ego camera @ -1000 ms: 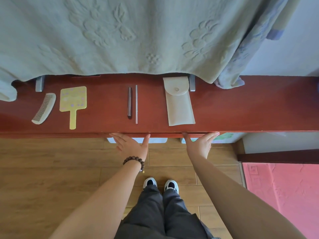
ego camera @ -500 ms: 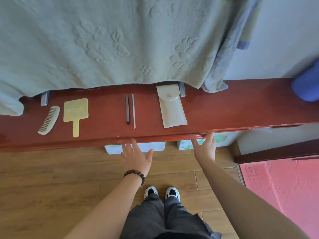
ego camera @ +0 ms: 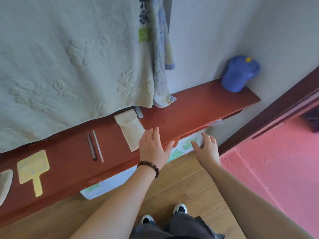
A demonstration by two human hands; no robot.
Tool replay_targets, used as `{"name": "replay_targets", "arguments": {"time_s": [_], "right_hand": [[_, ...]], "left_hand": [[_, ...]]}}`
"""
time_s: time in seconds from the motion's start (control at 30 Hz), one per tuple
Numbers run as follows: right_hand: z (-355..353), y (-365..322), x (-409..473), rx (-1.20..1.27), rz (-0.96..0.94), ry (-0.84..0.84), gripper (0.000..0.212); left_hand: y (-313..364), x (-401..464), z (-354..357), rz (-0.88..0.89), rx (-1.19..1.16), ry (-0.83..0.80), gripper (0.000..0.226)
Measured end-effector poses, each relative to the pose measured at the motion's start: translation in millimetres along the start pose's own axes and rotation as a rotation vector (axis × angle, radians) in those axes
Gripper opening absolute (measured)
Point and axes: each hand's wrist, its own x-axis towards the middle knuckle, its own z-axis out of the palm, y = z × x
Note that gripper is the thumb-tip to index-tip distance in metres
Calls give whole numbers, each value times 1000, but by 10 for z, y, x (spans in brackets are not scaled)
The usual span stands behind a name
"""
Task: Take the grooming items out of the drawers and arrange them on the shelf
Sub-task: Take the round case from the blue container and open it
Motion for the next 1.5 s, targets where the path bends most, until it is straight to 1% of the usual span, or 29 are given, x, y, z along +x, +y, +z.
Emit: {"name": "replay_targets", "arguments": {"time_s": [0.17,0.33,0.5,0.7,0.9,1.0,1.1,1.3,1.4,1.5], "right_hand": [[-422,182,254,63,66,125,57],[-789,325,683,113,82,205,46],[-1166,502,1364,141,55,247,53],[-1677,686,2306,143,-21,256,53],[-2088,571,3077,179,-132,254,50],[-2179,450,3397,154,-189,236,53],[-2219,366,3696,110,-220,222,56],[-2144,311,4045,25,-244,171,56],[-2097,287,4151,-39,-247,175,50],[-2043,265,4194,-40,-236,238,38]], "left_hand": [[537,402,81,116,-24,-18,77],[1084,836,284,195,-33,-38,76],[1627,1296,587,225,-41,-28,74],[2367,1970,952,234,-58,-3,76],[2972,2589,1137,241,-68,27,78],[3137,2875,1205,244,-65,7,80],[3245,3133,1292,252,-65,-50,84],[3329,3422,1418,250,-64,-153,101],[3359,3519,1478,212,-95,-164,104],[3361,3560,1531,182,-133,-168,106]]}}
